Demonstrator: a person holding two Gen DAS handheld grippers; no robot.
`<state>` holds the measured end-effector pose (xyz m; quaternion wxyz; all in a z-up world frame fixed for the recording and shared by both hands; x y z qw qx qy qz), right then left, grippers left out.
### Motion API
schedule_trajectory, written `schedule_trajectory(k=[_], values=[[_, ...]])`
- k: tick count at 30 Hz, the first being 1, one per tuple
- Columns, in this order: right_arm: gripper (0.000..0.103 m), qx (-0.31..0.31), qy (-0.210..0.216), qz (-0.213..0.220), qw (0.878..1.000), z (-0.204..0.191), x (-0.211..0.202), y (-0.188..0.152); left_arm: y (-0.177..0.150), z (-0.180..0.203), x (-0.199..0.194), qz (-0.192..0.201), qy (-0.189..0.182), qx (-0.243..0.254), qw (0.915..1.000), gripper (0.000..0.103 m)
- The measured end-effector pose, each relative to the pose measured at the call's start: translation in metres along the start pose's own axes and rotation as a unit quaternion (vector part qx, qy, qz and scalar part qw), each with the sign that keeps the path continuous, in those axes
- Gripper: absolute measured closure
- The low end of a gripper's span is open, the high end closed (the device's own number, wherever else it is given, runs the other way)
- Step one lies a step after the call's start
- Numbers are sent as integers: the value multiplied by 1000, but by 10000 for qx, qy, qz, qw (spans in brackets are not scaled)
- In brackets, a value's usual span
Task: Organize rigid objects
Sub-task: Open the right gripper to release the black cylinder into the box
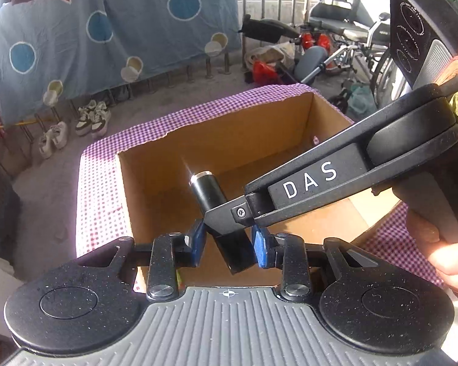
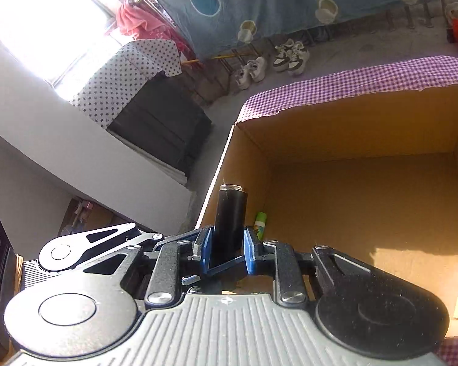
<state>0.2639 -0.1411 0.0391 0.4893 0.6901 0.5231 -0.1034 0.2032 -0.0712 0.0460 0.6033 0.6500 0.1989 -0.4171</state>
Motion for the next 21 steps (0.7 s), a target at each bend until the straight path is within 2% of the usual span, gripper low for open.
schedule_trajectory(k=[5,8,11,15,21], values=[[79,394,-7,-554,9977,36,60,24,9,-29,49,-678,69,-269,9973,71],[79,556,-48,-725,9958,52,87,31,11,-38,66,-868,221,-336,9954,71],[80,668,-82,-779,9947,61,104,37,13,-36,67,-724,477,-128,9961,71],[80,757,-91,-780,9940,67,113,39,18,-36,62,-658,478,-195,9965,70],[79,613,-41,-448,9971,61,75,35,22,-38,41,-393,291,-255,9985,60]])
Point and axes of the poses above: each gripper's, at about its wrist camera, not at the fingertips, and x roughly the way its jaws point, z to its right, y to its top, the point moved 2 cm from there along x, roughly the way its jaws point, and after that the axes turned 10 degrees about -x, right-handed, at the moved point
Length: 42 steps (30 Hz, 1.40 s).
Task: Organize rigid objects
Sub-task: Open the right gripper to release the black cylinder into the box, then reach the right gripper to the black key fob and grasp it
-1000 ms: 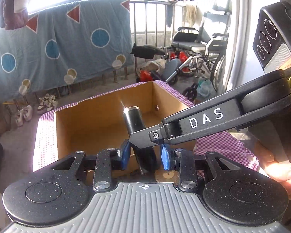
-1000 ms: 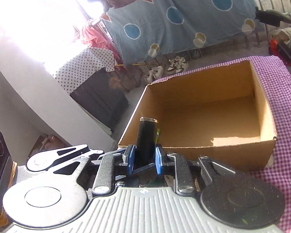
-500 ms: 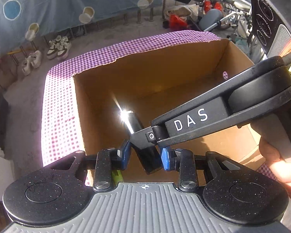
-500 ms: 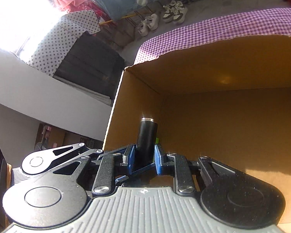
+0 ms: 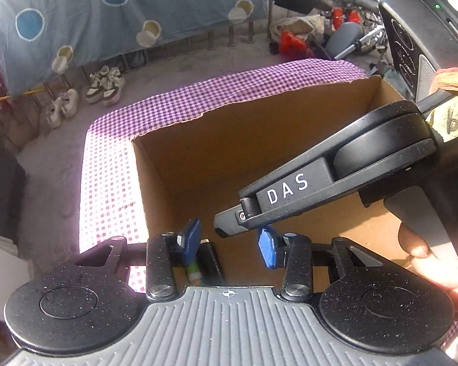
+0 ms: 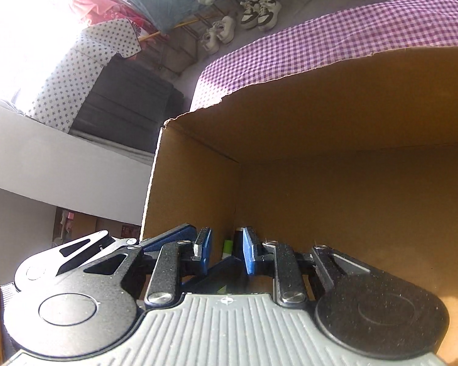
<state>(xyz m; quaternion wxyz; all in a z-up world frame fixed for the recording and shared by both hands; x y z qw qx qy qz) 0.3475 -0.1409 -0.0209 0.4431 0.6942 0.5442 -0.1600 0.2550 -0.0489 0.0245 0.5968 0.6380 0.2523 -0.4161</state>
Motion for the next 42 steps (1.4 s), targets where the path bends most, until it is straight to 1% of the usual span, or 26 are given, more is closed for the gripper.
schedule_trajectory(k=[1,3,6,8,12,16,20,21,22,24,26,28,30,31,34,36,37,38,42], values=[[78,-26,-3,81,10000,-2,-10,-3,-1,0,-6,60,-40,-7,10000,58],[78,-45,32,249,9997,-4,-32,-9,-4,0,-20,181,-129,-40,9997,51],[78,-154,33,535,9984,-9,-67,-22,-9,1,-48,467,-299,-77,9984,47],[78,-271,43,794,9965,-14,-101,-38,-14,3,-66,636,-407,-72,9971,43],[78,-438,115,1283,9907,-28,-159,-75,-28,10,-103,992,-706,-30,9925,38],[78,-572,92,1832,9814,-37,-221,-121,-48,22,-128,1191,-1020,61,9876,36],[77,-543,28,2184,9743,-32,-253,-172,-72,39,-135,1232,-1362,45,9830,35],[74,-498,14,2203,9742,-29,-254,-183,-79,45,-133,1214,-1425,57,9823,35],[65,-440,-5,2204,9744,-25,-253,-194,-88,52,-129,1182,-1483,93,9818,35],[51,-331,-107,2212,9746,-15,-247,-216,-106,68,-118,1076,-1570,152,9816,35],[51,-275,-282,2165,9755,-3,-241,-239,-122,83,-102,926,-1666,221,9814,35],[51,-186,-391,2047,9779,8,-227,-254,-137,98,-83,741,-1726,248,9819,35],[51,-105,-426,1862,9815,20,-212,-261,-151,115,-59,579,-1802,275,9815,35],[51,-76,-434,1771,9832,26,-204,-263,-156,123,-48,453,-1766,267,9829,36],[52,-91,-607,1542,9861,41,-185,-269,-165,142,-24,288,-1785,312,9830,40],[53,-200,-815,1448,9859,50,-173,-265,-170,150,-11,229,-1724,266,9844,43],[56,-240,-859,1398,9862,55,-165,-261,-170,153,-5,235,-1729,228,9844,44],[58,-264,-874,1358,9865,60,-159,-258,-169,156,0,205,-1671,202,9855,46],[62,-222,-955,1171,9883,81,-134,-244,-168,157,17,31,-1535,114,9881,50]])
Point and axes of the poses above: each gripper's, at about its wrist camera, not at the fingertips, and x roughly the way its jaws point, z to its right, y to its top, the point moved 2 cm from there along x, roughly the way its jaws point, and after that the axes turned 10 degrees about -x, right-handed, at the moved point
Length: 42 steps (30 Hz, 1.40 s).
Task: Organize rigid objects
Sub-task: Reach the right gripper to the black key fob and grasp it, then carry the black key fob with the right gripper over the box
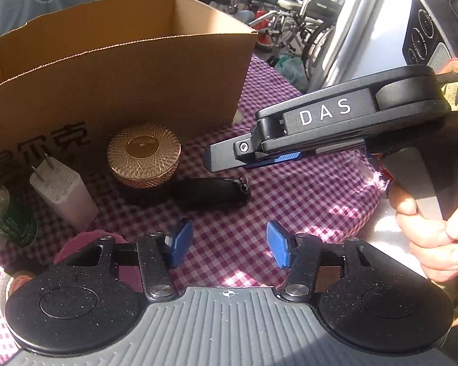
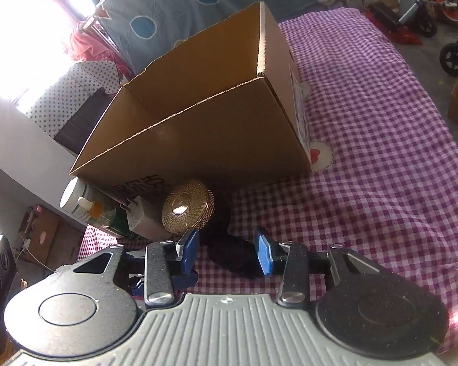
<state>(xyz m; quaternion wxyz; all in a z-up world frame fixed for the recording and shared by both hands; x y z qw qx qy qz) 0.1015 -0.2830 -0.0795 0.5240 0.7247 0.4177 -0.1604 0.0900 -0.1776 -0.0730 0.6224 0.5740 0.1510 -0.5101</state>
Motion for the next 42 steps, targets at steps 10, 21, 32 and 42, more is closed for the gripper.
schedule_trajectory(k=[10,21,32,42], values=[[68,309,426,-430,9977,2,13,-16,-4,-6,0,-56,-32,-32,10000,51],[76,632,951,-540,9920,1,10,-22,-10,-8,-1,8,-39,81,10000,51],[84,771,824,-557,9920,3,26,-20,-4,-9,4,45,-35,105,9999,52],[85,984,817,-384,9910,5,8,-32,-10,1,-9,124,-129,281,9994,52]])
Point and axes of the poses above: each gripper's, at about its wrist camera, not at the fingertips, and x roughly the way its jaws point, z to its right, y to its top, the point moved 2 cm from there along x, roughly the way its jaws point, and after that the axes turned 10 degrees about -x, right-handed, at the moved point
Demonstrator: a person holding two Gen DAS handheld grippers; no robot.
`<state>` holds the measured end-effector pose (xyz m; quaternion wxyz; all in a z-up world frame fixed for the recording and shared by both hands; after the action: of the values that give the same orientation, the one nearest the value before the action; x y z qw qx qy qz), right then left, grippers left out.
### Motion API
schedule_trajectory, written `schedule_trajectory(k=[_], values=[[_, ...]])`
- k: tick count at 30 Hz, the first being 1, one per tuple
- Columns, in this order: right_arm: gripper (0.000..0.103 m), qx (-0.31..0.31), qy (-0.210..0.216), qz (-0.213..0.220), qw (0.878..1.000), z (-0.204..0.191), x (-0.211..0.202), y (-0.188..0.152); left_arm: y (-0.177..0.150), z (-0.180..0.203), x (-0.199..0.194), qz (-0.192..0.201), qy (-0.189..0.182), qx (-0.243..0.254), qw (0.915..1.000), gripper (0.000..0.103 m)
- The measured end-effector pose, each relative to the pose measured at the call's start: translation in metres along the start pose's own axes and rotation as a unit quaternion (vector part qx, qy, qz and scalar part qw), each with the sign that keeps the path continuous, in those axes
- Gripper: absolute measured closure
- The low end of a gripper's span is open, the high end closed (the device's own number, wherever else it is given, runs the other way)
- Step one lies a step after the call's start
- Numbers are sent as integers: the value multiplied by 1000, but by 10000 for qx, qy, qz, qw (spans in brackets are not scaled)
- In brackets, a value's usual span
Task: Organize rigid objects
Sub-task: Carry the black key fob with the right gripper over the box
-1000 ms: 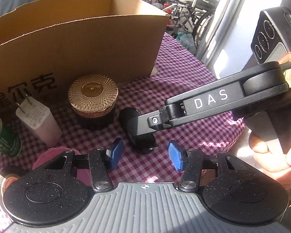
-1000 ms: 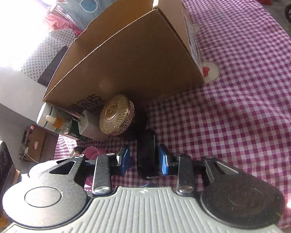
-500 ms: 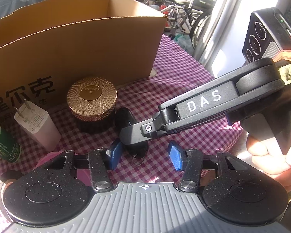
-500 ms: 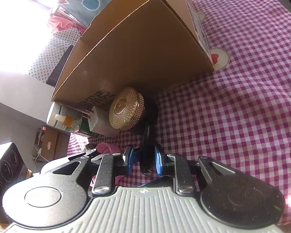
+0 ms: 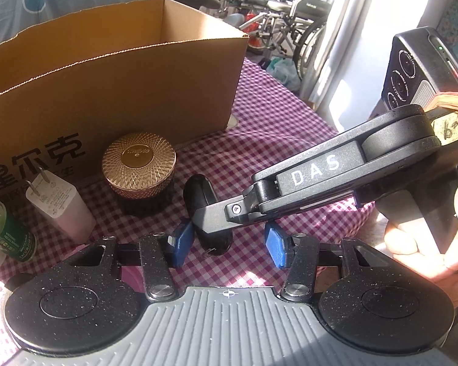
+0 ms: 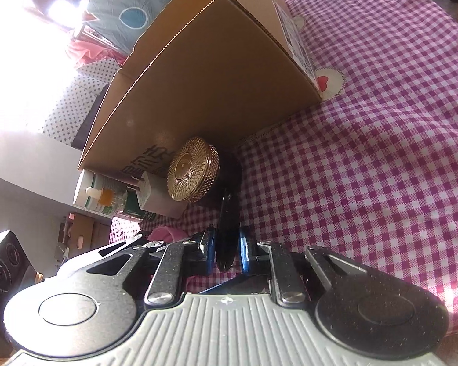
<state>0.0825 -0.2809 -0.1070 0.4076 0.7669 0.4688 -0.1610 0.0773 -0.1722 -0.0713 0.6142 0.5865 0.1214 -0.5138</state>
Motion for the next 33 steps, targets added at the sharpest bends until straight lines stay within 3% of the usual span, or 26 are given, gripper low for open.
schedule_trajectory(k=[7,12,19,24,33], values=[[85,-22,9,250,9997,-11,-28,-10,-5,12,-22,176,-74,181,9997,52],[85,-183,33,520,9985,-37,-53,-8,-2,18,-54,514,-147,337,9980,52],[85,-917,252,855,9918,-103,-62,43,34,-5,-107,1118,-35,212,9935,52],[86,-1279,517,700,9880,-140,-29,102,79,-43,-127,1176,330,-44,9925,52],[86,-699,612,-237,9954,-134,89,207,154,-128,-75,301,444,-1132,9921,52]])
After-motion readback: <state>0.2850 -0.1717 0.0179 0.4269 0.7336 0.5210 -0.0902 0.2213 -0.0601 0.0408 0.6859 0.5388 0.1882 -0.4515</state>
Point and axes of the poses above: each gripper's, at about its wrist camera, not at the fingertips, and x roughly the way its jaws point, z to its right, y to its top, the point moved 2 cm from there along x, roughly the way its jaws point, and after that the axes turned 10 degrees about -x, right-handed, at the moved point
